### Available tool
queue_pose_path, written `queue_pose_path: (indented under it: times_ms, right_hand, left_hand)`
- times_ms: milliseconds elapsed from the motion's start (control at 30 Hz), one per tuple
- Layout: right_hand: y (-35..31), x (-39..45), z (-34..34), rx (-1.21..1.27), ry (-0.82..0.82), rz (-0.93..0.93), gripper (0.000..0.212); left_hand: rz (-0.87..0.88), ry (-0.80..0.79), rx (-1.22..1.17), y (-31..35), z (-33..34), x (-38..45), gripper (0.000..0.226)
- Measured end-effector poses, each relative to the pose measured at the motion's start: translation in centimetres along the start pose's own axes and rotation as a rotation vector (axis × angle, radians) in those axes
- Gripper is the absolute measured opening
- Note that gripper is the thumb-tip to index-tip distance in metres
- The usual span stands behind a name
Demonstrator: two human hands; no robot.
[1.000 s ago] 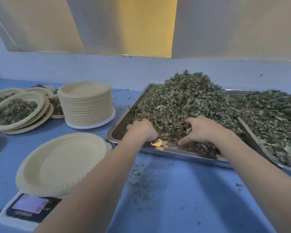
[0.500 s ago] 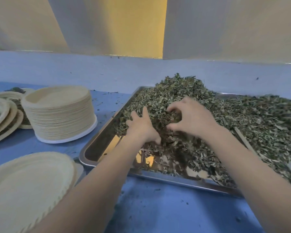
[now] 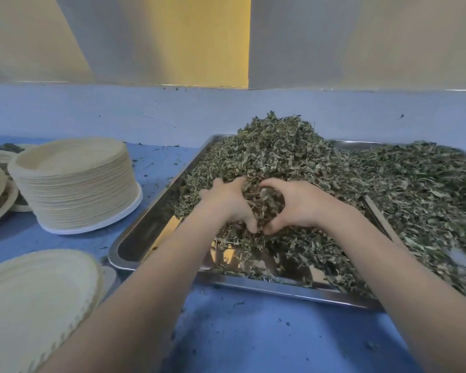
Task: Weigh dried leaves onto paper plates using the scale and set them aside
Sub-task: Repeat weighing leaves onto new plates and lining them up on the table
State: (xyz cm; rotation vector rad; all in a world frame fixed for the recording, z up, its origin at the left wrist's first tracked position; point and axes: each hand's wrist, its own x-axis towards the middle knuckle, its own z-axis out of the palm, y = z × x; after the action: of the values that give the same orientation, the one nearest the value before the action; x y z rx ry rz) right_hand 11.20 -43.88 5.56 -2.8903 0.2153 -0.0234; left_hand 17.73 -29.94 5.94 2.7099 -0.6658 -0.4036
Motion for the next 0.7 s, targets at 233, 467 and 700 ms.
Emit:
queue_pose_path:
  times_ms: [233, 467, 700]
  right_hand:
    - [-1.8, 0.9, 2.2, 0.068, -0.054, 0.020, 0.106]
    - [-2.9, 0.1, -0.1, 0.288, 0.073, -0.010, 0.083]
    - [-8.0, -1.1, -3.7, 0.299, 0.128, -0.132, 0.080]
  left_hand:
    - [-0.010, -0.210, -0.317, -0.1, 1.7, -0.3, 0.110]
    - [0.051, -0.036, -0.419, -0.3, -0.5, -2.2, 0.098]
    - [0.090, 0.083, -0.396, -1.8, -5.1, -5.9, 0.091]
